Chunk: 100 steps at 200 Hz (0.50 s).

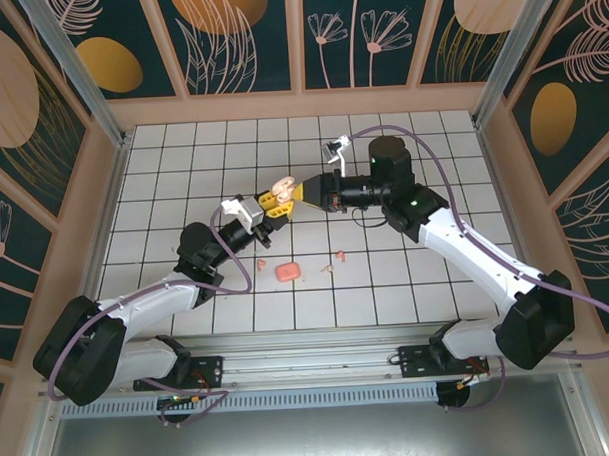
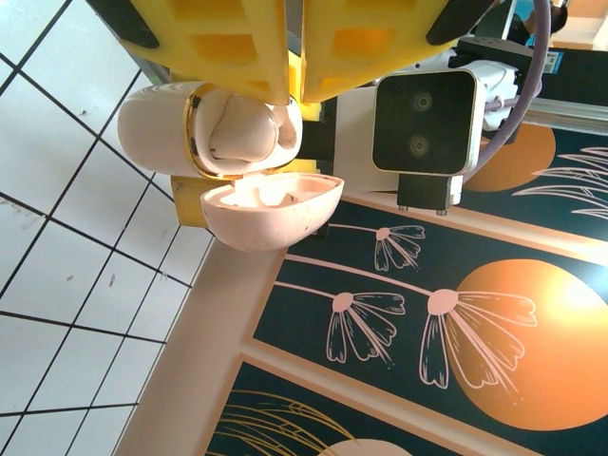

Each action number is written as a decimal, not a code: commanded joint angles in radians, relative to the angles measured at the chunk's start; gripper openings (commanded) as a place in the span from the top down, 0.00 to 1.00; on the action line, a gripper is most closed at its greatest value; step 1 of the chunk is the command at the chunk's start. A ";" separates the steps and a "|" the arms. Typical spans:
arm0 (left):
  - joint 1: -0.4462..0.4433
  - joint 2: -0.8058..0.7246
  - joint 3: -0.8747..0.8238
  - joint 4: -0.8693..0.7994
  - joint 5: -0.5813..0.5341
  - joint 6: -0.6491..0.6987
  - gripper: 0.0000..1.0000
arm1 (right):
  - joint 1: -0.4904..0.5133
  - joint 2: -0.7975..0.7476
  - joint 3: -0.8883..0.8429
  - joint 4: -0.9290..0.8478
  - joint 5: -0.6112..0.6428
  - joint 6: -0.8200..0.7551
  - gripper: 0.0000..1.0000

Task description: Insert the wireless bluetooth earbuds into the charging case

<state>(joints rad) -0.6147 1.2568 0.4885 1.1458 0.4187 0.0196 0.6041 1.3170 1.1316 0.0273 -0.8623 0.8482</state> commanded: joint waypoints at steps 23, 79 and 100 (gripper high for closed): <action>-0.004 -0.014 0.018 0.015 0.014 -0.010 0.87 | 0.001 -0.024 0.020 0.016 0.008 -0.013 0.81; -0.005 -0.068 -0.008 -0.156 -0.146 -0.012 0.88 | -0.047 -0.064 0.058 -0.297 0.152 -0.132 0.71; -0.004 -0.110 -0.060 -0.188 -0.256 -0.057 0.88 | -0.049 -0.049 0.080 -0.428 0.225 -0.171 0.70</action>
<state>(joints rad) -0.6147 1.2026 0.4778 1.0206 0.3038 0.0124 0.5602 1.2766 1.1702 -0.2070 -0.7406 0.7586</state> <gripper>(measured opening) 0.209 0.293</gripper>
